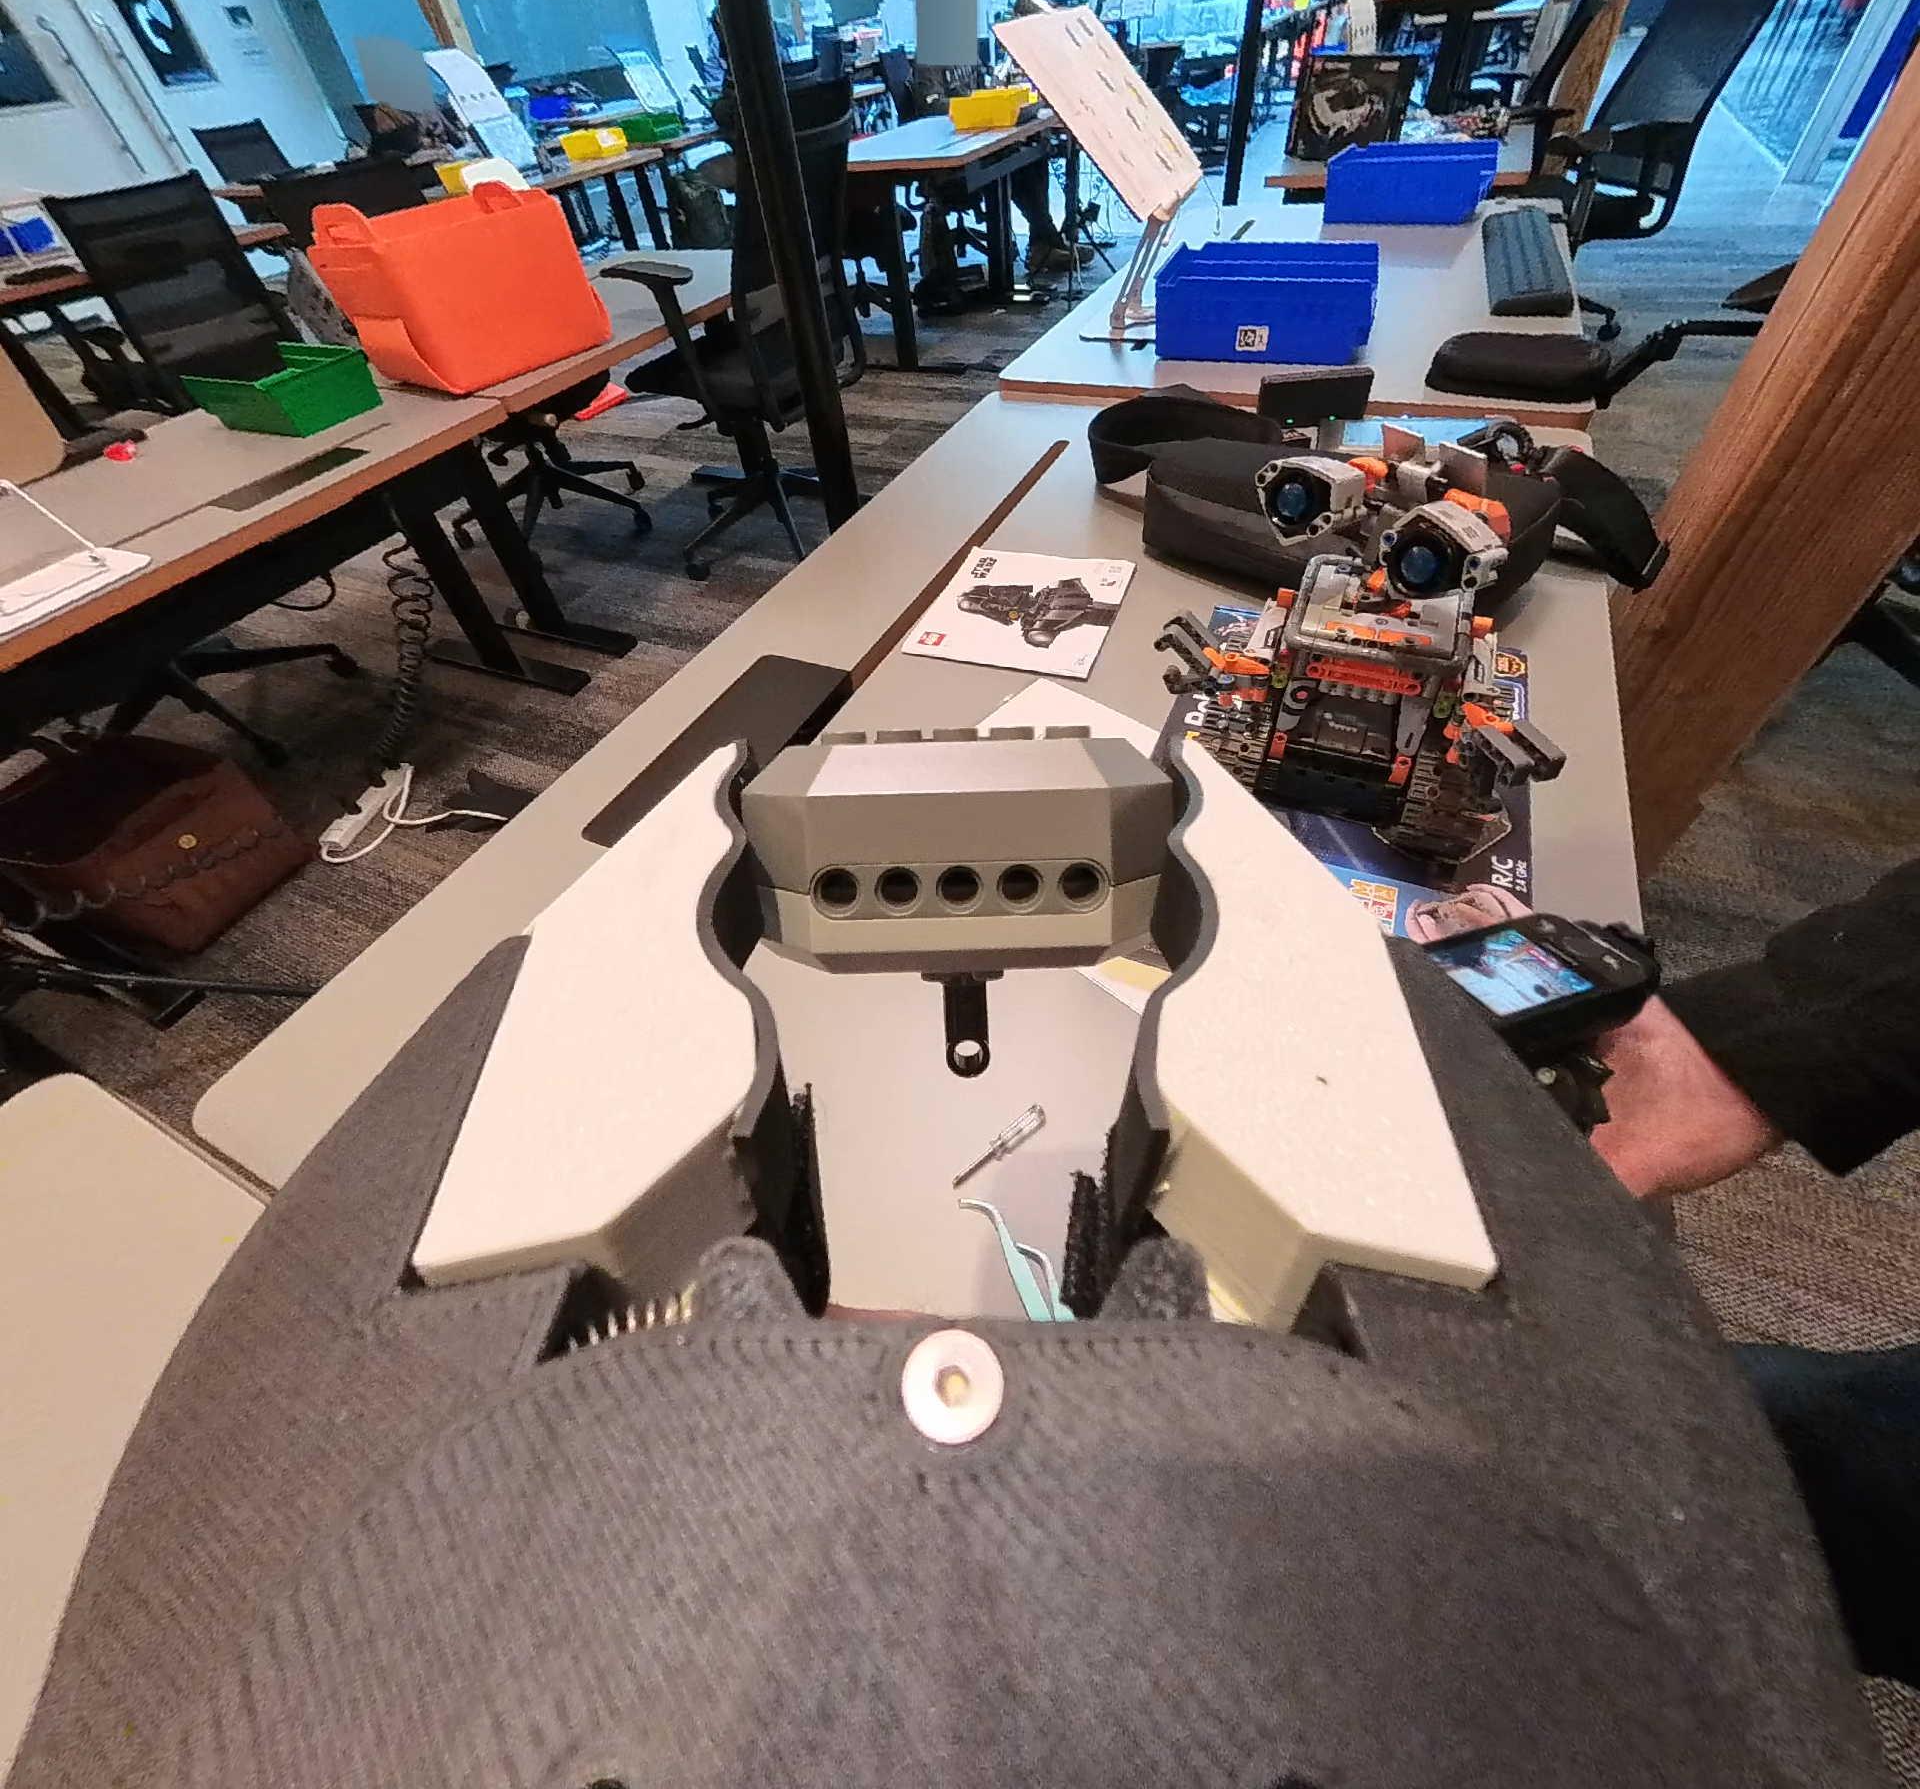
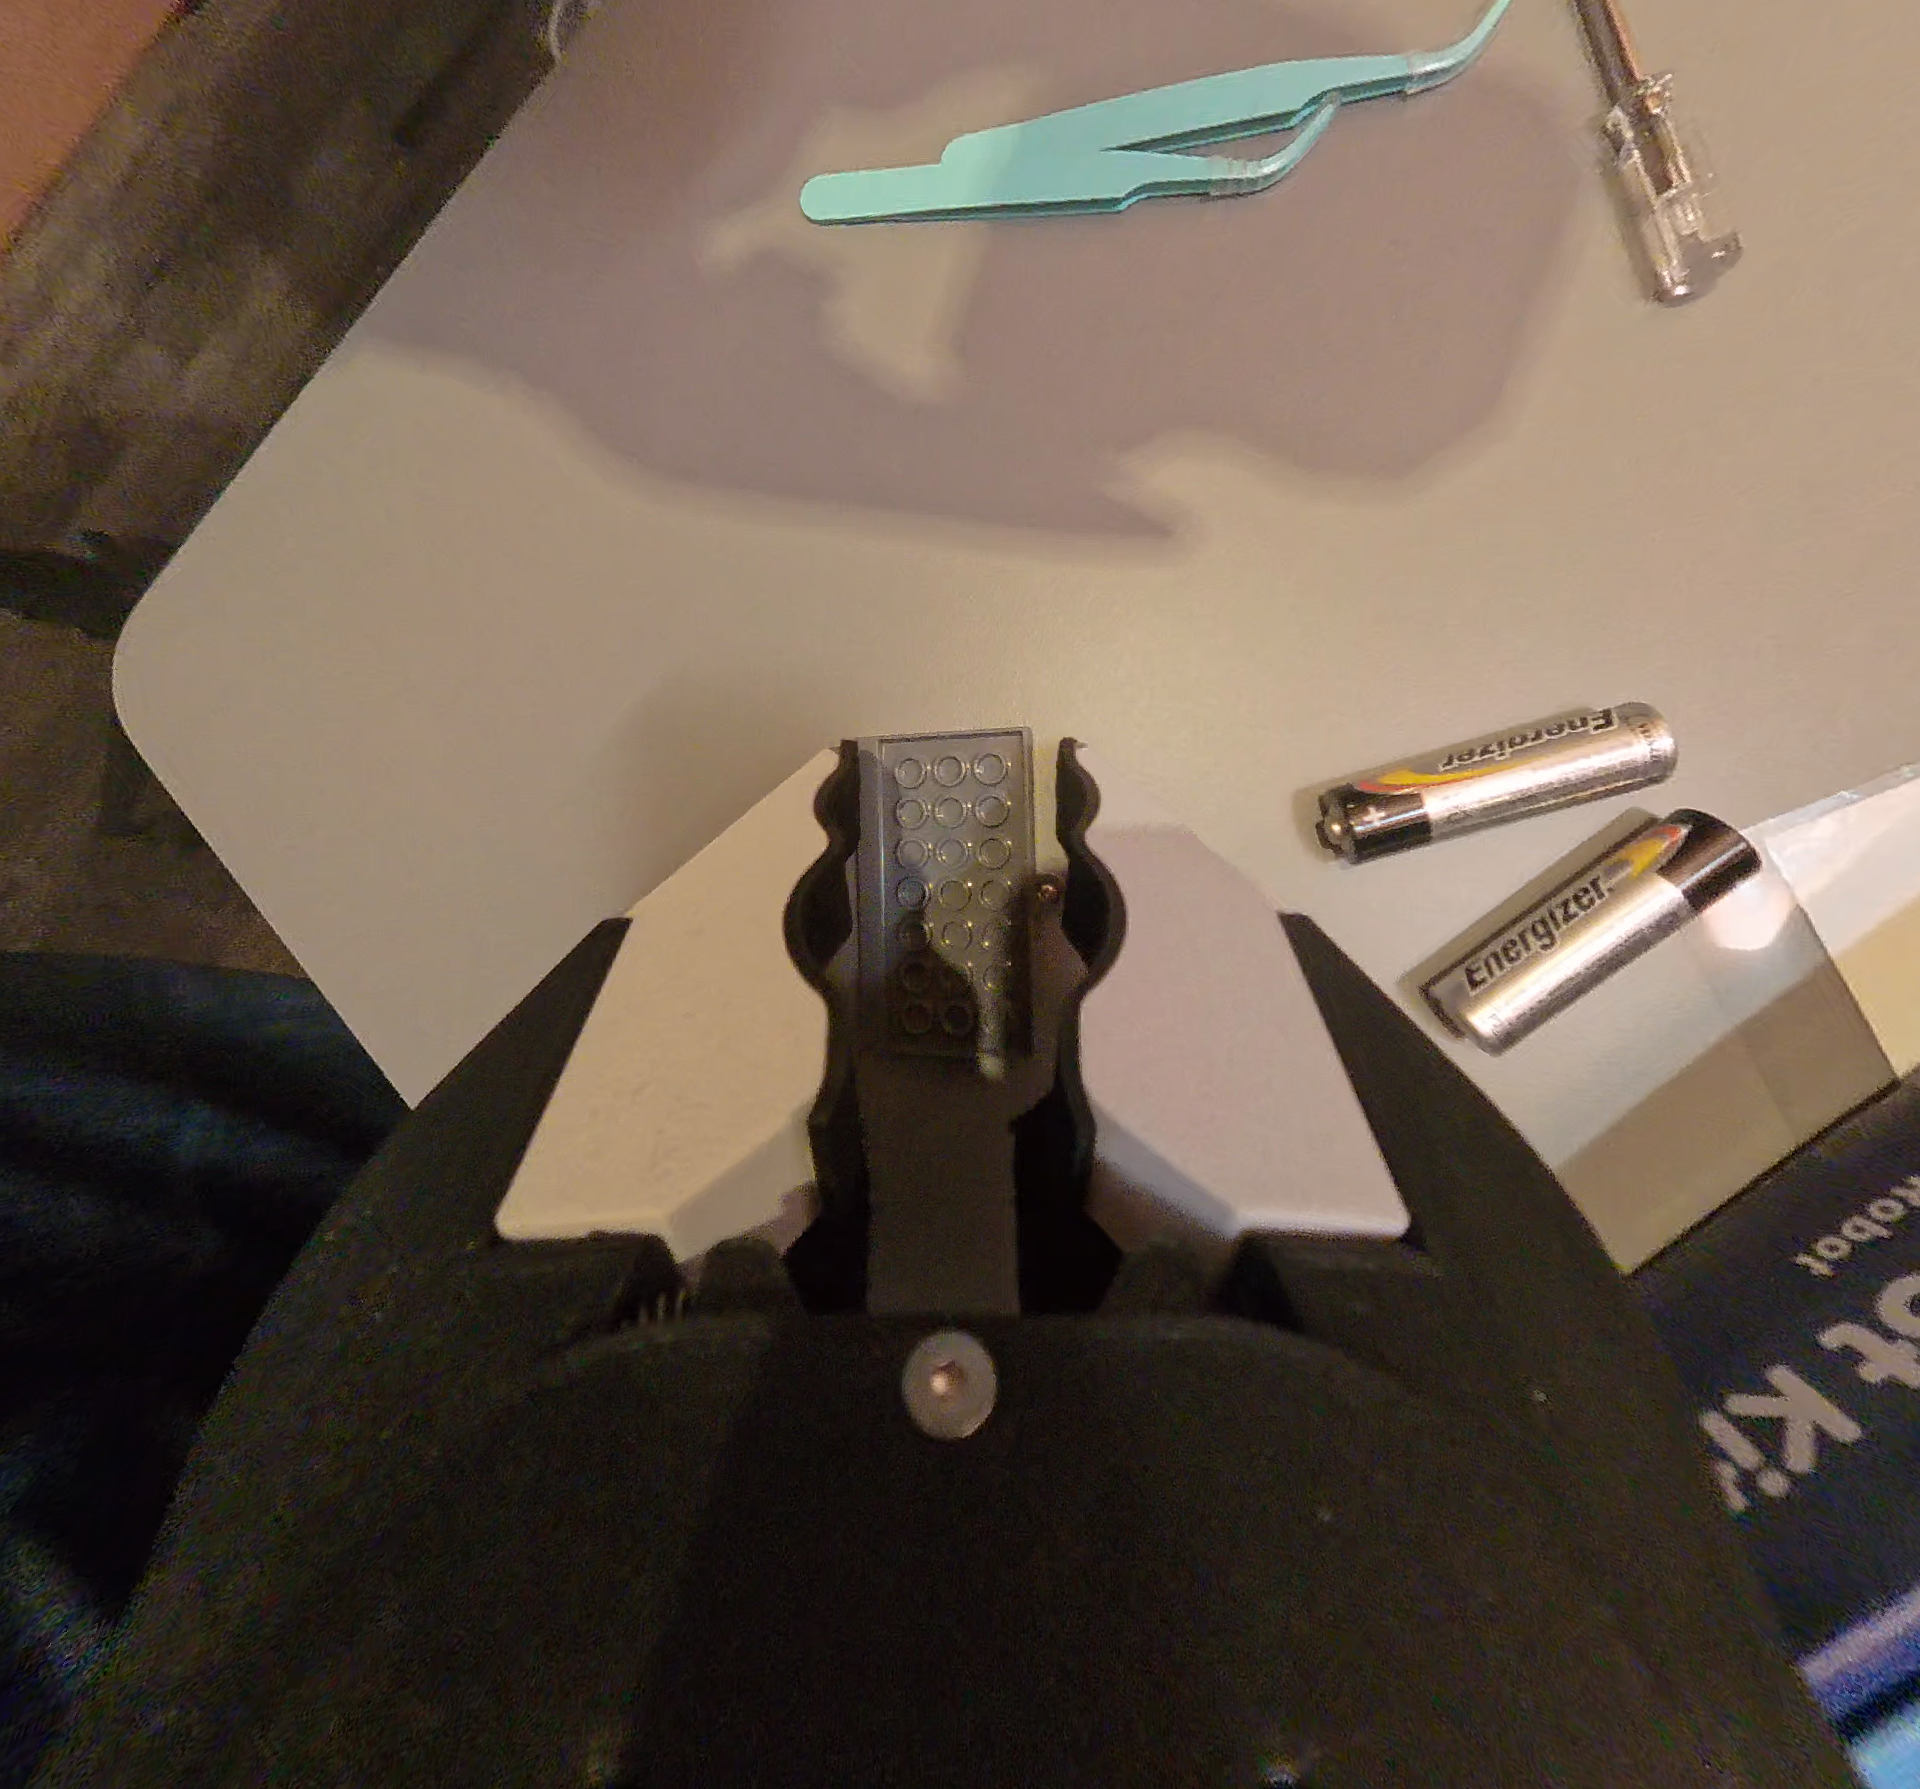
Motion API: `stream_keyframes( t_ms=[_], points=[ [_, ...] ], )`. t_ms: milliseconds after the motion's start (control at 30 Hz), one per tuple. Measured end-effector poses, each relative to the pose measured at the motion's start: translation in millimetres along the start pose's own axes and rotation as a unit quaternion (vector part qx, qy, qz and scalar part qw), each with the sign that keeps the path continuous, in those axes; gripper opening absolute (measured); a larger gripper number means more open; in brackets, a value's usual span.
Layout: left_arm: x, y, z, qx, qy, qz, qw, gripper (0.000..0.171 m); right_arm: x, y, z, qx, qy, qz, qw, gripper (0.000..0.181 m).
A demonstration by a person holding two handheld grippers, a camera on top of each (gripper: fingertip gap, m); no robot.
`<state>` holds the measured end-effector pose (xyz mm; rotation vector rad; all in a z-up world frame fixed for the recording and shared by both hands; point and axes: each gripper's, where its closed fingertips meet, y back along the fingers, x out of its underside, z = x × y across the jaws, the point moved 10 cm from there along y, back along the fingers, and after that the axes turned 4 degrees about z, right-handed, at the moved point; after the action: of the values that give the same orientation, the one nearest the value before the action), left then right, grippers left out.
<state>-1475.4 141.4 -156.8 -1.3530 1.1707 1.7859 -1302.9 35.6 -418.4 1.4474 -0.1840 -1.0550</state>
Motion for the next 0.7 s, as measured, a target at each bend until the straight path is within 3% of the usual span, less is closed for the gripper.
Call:
stream_keyframes(
  t_ms=[100, 267, 333, 500, 700],
  points=[
    [1, 2, 0, 0.0, 0.002, -0.003, 1.0, 0.074, -3, 10, -4, 0.016, 0.008, -0.003, 1.0, 0.042],
    [5, 9, 0, -0.007, 0.005, -0.008, 1.0, 0.073, -13, 43, -27, 0.072, -0.058, -0.042, 0.995, 0.049],
    [8, 13, 1, -0.012, 0.009, -0.01, 1.0, 0.073, -16, 49, -38, 0.09, -0.094, -0.048, 0.99, 0.044],
    [13, 22, 1, -0.022, 0.011, -0.011, 1.0, 0.073, -14, 34, -54, 0.089, -0.179, -0.024, 0.979, 0.036],
    [20, 31, -1, -0.024, 0.01, -0.008, 1.0, 0.073, -10, 16, -58, 0.114, -0.183, 0.018, 0.976, 0.027]
  ],
)
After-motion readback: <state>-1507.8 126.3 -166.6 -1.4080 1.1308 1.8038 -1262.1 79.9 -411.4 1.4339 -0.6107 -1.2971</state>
